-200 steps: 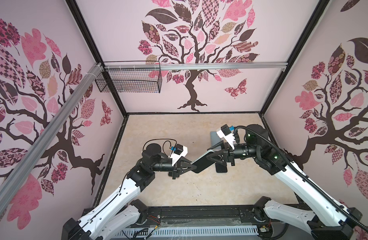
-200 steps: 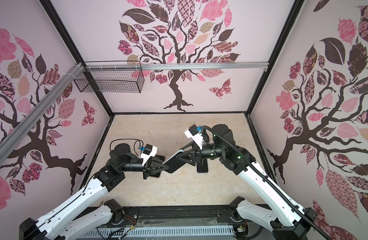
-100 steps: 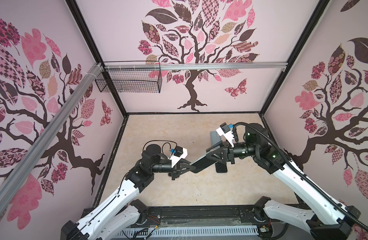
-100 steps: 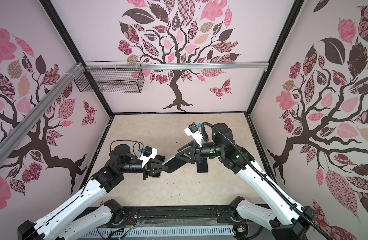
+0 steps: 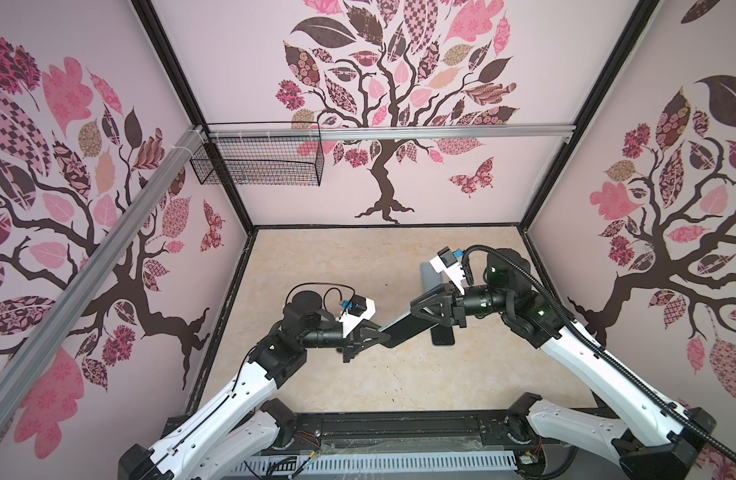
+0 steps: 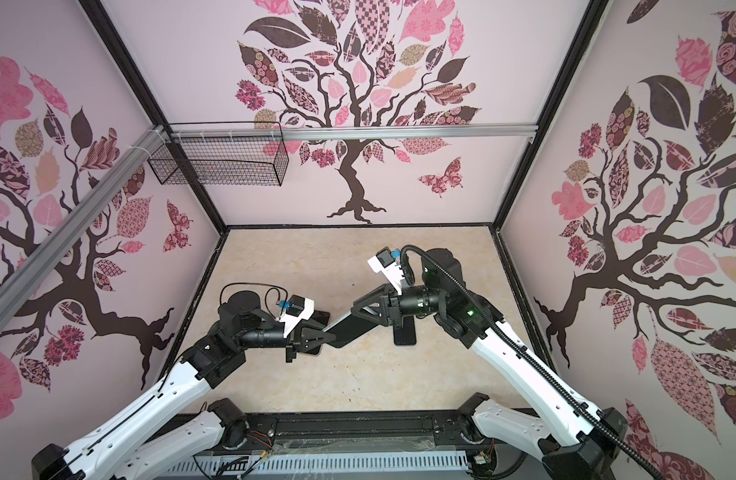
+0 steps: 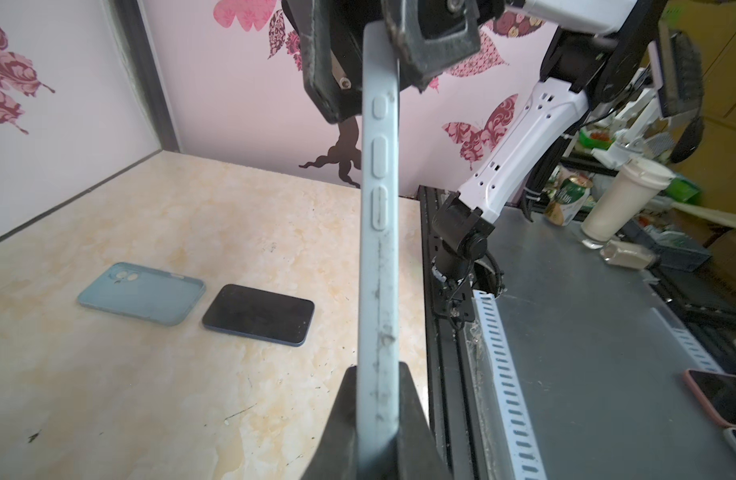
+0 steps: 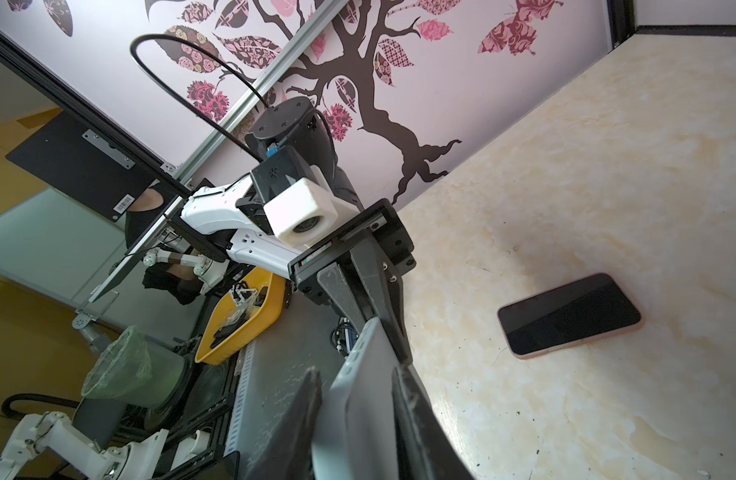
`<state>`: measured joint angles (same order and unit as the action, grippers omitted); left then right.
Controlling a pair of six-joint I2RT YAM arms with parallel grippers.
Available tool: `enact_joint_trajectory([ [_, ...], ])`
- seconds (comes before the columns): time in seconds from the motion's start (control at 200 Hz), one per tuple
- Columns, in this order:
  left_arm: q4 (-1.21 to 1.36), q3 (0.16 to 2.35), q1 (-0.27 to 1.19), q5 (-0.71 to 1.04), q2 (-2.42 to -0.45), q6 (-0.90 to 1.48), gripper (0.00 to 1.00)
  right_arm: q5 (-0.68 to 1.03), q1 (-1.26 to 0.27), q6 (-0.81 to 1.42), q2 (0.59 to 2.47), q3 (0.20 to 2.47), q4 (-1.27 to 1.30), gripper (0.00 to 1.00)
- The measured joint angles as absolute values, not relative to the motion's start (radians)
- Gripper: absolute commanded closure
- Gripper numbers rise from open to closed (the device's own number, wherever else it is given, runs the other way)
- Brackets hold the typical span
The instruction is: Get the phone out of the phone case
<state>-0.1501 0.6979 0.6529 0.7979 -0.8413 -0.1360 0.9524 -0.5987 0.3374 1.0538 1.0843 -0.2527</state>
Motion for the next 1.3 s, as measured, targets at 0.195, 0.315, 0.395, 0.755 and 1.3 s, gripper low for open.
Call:
enact_joint_trajectory([
  [0.195,-0.196,0.712,0.72,0.631,-0.839,-0.274,1.0,0.954,-0.597,0.363,1.064,1.079,-0.25,0.73],
  [0.315,-0.201,0.714,0.728,0.571,-0.837,-0.325,1.0,0.947,-0.593,0.364,1.071,1.077,-0.242,0.74],
  [0.395,-0.207,0.714,0.728,0.55,-0.833,-0.347,1.0,0.946,-0.593,0.363,1.072,1.072,-0.234,0.76],
  [0.755,-0.218,0.714,0.733,0.497,-0.815,-0.381,1.0,0.908,-0.593,0.417,1.079,1.066,-0.198,0.84],
  [1.3,-0.265,0.714,0.733,0.453,-0.78,-0.42,1.0,0.762,-0.6,0.469,1.082,1.069,-0.235,0.81],
])
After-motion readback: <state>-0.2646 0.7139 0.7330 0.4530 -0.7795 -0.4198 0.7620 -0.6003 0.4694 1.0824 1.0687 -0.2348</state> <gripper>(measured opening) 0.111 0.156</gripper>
